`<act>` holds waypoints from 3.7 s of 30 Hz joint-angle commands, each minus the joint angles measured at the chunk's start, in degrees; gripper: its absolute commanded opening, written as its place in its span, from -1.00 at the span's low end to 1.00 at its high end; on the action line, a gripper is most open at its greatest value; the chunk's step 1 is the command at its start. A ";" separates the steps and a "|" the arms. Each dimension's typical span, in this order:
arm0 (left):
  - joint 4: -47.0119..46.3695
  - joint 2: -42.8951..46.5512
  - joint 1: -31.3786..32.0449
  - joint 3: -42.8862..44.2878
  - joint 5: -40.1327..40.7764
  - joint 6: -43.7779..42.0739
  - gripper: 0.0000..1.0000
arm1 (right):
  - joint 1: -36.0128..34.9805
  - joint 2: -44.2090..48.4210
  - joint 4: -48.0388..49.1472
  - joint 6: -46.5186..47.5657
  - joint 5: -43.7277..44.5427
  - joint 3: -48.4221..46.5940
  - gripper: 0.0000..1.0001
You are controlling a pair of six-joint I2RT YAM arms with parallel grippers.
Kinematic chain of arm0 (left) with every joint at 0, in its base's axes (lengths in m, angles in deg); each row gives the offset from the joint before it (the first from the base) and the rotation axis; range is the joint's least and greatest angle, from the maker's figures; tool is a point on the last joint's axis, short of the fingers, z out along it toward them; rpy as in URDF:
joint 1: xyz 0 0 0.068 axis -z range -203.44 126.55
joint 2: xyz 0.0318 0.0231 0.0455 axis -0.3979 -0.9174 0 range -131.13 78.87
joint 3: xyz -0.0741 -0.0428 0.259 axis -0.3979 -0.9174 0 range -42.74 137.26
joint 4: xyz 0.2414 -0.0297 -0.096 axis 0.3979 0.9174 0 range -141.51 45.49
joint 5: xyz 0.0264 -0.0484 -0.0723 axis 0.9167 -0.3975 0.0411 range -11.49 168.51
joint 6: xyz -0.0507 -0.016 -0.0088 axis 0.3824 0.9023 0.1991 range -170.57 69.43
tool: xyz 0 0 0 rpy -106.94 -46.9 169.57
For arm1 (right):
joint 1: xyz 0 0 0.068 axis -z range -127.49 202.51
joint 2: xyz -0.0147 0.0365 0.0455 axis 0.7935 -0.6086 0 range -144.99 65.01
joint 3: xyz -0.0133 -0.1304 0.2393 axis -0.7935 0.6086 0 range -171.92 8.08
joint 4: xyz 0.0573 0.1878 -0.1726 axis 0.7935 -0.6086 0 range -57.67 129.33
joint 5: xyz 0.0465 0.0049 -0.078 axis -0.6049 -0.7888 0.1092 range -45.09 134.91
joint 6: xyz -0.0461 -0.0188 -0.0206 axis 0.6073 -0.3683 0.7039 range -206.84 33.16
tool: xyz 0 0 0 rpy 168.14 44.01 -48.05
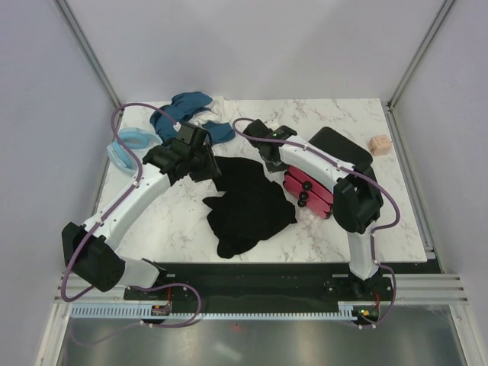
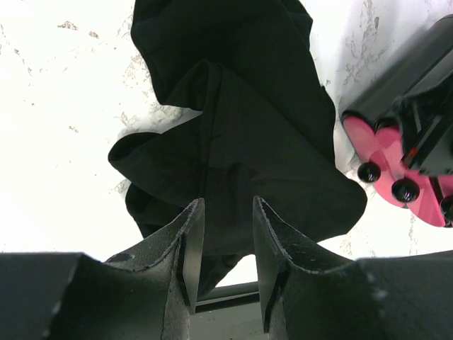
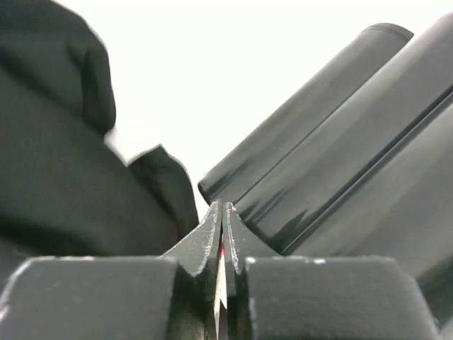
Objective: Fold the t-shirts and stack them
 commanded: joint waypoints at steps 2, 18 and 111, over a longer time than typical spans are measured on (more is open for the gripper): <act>-0.34 1.57 -0.80 -0.06 1.66 1.79 -0.18 | 2.06 3.22 4.97 2.80 3.25 -3.97 -0.64; 0.01 1.04 -1.77 -0.06 -0.36 2.06 -0.18 | 12.42 -2.65 5.86 9.30 -4.14 -31.10 0.29; -0.60 -1.16 -1.77 -1.64 -6.07 2.06 -0.22 | 15.44 26.78 6.12 -0.79 -26.91 8.76 -1.00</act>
